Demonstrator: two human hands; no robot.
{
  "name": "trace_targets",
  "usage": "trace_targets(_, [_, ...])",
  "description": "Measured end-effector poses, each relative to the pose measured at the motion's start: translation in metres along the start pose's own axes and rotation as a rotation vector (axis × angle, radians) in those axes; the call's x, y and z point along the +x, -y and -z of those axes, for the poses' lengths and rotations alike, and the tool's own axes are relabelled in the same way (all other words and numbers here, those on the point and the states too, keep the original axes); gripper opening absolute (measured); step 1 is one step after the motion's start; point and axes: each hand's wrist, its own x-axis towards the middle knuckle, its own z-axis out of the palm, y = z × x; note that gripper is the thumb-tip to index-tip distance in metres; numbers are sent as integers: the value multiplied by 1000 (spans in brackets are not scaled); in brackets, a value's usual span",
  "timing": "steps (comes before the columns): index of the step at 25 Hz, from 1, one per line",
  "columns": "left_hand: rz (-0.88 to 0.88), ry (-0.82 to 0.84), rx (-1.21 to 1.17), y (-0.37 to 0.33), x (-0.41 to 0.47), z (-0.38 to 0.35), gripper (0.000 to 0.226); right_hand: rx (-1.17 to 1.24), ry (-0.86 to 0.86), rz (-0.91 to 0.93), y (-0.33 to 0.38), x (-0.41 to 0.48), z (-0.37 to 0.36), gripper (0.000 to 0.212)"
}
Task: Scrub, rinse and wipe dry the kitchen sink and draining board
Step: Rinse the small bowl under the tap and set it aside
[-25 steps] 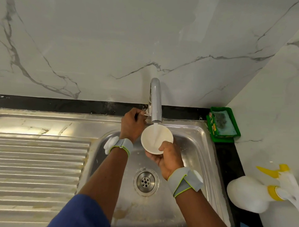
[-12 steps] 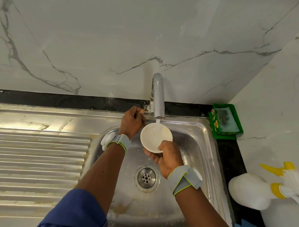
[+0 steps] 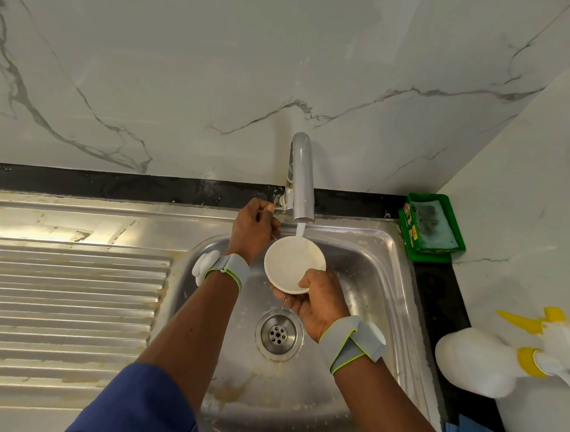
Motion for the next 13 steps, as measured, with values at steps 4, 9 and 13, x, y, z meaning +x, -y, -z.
trace_targets(4, [130,7,-84,2,4,-1,25,-32,35,-17,1,-2,2,50])
trace_targets(9, [200,27,-81,4,9,2,36,-28,68,-41,0,-1,5,53])
trace_targets(13, [178,23,26,-1,11,1,24,-32,82,-41,4,-2,9,50])
